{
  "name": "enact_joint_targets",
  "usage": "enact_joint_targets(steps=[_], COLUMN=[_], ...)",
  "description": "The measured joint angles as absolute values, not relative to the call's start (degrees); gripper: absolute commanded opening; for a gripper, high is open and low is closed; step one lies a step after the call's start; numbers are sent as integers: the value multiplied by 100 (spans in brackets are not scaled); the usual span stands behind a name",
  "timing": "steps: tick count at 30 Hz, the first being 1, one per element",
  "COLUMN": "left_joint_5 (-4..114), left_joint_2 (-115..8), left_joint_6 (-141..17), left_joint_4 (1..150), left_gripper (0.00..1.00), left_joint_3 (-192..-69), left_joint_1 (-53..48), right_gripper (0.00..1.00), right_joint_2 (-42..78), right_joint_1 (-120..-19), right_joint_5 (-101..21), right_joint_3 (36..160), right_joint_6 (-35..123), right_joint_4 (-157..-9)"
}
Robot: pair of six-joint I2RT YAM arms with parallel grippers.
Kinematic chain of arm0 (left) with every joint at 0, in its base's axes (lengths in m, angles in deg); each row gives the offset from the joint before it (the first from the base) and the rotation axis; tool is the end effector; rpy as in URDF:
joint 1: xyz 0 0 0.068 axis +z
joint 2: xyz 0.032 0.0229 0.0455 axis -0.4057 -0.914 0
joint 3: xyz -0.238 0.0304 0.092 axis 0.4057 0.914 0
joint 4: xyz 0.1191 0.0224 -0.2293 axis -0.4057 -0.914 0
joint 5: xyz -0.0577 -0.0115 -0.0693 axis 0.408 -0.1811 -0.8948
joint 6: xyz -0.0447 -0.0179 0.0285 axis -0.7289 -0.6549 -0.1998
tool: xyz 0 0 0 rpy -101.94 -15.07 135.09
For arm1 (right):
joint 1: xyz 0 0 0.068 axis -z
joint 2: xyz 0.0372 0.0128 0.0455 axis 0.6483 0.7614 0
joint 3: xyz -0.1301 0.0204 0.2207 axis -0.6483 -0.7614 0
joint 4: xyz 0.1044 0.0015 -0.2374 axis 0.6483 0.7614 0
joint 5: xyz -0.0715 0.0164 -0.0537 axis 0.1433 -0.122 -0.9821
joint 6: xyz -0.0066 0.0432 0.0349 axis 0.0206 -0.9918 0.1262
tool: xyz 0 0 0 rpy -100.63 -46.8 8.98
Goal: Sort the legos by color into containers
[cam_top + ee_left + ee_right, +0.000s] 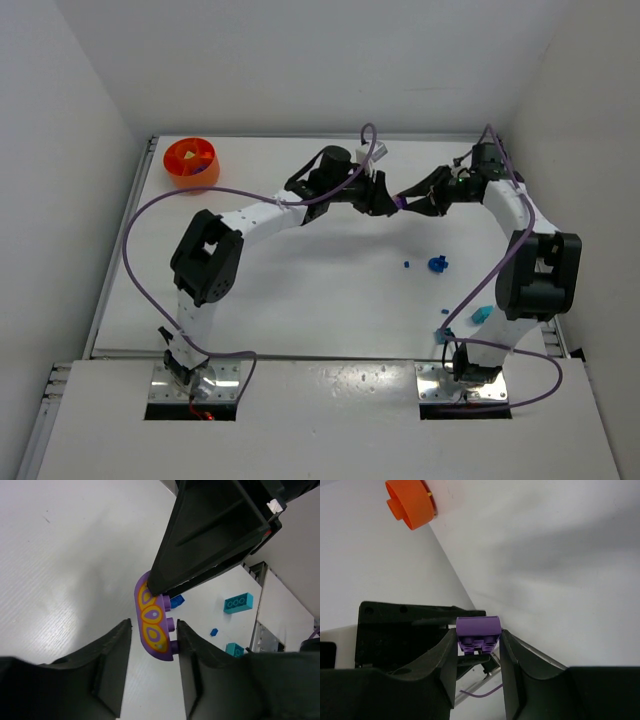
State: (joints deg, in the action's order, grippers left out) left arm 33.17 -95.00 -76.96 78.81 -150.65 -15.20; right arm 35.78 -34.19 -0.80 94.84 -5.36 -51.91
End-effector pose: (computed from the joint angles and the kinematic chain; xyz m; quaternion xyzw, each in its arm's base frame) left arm 0.3591 -0.3172 0.2525 0.2377 0.7644 -0.4819 0.3563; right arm 0.3558 -0.0104 0.2183 0.3629 0.8109 0.4543 0.0657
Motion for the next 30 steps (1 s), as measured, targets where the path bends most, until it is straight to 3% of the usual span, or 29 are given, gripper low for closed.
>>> enact_joint_targets(steps=[4,5,6,9,17,23,30], left_joint_5=[3269,3263,3252,3261,2826,2176,2778], left_joint_2=[-9500,-9505,-9505,-9505,-9332,-9081,-9175], left_joint_6=[-7670,-7659,-7654,-7606,-6378,-4299,-2518], left_joint_4=[7857,7863,7865,7870,6687,4425,2570], left_gripper=[20,15,10,7,9,3,1], left_joint_3=[-15065,-15065,-15065,-15065,-15070,-15754,-17509], left_joint_1=[-1518,-1507,-1502,-1500,-978,1037,3035], right_gripper=[2,15,50,100,100,100,100], right_joint_2=[3578,3578,3578,3578,3578,3582,4081], right_joint_1=[-3430,-3428,-3430,-3430,-3332,-3205,-3297], right_joint_5=[-53,-45,-29,71,156,-281,-838], right_joint_3=[9452,9450,9445,9443,9911,10689,11412], right_joint_6=[-554,-556,-556,-598,-3,880,1634], right_joint_4=[-5231,-5239,-5263,-5301,-5285,-5143,-4898])
